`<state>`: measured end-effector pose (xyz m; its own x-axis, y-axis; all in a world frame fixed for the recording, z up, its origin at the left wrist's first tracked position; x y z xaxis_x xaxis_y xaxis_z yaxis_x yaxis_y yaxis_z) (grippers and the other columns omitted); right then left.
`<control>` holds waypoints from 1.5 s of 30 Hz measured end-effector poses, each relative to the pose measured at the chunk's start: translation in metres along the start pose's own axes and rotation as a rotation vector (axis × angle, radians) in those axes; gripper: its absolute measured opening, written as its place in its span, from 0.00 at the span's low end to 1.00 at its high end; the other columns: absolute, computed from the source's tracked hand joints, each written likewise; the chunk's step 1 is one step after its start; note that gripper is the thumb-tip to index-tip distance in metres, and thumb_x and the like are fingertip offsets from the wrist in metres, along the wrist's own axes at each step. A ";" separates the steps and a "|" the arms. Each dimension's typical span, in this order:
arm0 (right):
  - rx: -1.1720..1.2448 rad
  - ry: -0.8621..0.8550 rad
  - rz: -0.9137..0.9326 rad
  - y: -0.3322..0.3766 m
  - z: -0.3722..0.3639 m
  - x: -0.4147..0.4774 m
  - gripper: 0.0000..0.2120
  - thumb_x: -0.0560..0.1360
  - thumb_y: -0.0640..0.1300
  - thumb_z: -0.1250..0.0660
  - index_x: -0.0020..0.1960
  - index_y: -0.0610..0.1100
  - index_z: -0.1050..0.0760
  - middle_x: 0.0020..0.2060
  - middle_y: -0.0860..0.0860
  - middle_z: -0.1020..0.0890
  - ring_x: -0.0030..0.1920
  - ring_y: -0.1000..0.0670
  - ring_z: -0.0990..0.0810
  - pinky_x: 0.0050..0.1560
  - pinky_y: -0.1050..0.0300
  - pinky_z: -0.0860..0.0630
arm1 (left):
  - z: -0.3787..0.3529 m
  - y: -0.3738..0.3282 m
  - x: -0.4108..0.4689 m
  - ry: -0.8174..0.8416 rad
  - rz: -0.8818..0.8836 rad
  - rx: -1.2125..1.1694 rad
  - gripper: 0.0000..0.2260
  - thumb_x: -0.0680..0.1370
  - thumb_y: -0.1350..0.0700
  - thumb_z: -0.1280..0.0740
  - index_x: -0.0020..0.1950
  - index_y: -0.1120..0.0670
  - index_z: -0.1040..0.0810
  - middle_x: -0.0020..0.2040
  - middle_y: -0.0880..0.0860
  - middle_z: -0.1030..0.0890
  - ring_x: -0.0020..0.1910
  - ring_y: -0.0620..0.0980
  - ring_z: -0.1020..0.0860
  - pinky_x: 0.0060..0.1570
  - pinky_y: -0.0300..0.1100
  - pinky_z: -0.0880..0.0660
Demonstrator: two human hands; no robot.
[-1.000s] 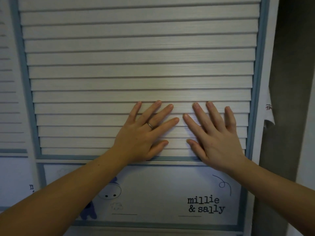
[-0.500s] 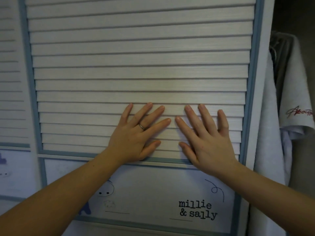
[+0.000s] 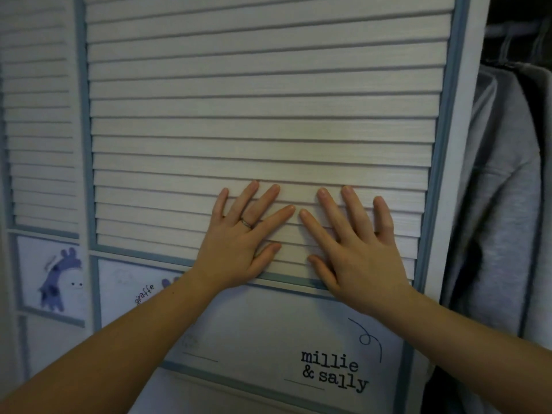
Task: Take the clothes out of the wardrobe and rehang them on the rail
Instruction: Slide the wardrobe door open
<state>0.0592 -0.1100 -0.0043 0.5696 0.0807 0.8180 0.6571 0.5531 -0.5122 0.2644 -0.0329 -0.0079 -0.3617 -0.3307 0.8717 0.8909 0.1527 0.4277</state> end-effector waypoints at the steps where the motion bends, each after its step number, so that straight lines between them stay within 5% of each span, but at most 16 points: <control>1: 0.008 0.003 0.015 0.004 -0.001 0.004 0.31 0.79 0.60 0.43 0.78 0.50 0.42 0.78 0.44 0.44 0.77 0.37 0.48 0.71 0.29 0.47 | 0.000 0.004 -0.004 0.005 0.019 0.004 0.24 0.82 0.43 0.43 0.78 0.46 0.35 0.80 0.54 0.39 0.79 0.58 0.44 0.73 0.66 0.46; 26: 0.071 0.109 0.345 0.122 -0.030 0.107 0.32 0.77 0.61 0.42 0.77 0.48 0.39 0.79 0.44 0.46 0.78 0.37 0.51 0.72 0.31 0.51 | -0.001 0.112 -0.112 0.094 0.728 -0.145 0.25 0.83 0.41 0.51 0.80 0.37 0.51 0.82 0.46 0.57 0.80 0.49 0.60 0.77 0.57 0.56; 45: 0.079 0.131 0.356 0.207 -0.051 0.166 0.34 0.78 0.63 0.45 0.79 0.49 0.45 0.79 0.46 0.49 0.78 0.38 0.57 0.73 0.32 0.61 | 0.016 0.190 -0.155 0.144 0.864 -0.246 0.26 0.79 0.33 0.52 0.76 0.28 0.59 0.81 0.40 0.62 0.79 0.44 0.64 0.78 0.58 0.53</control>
<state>0.3154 -0.0243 0.0120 0.8170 0.1753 0.5494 0.3695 0.5724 -0.7321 0.4849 0.0616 -0.0578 0.4825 -0.3089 0.8196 0.8753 0.2035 -0.4386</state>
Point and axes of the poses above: each hand's wrist, its own x-axis towards the middle knuckle, its own z-axis out of the back of the hand, y = z × x, the point moved 3 cm from there along x, towards the middle knuckle
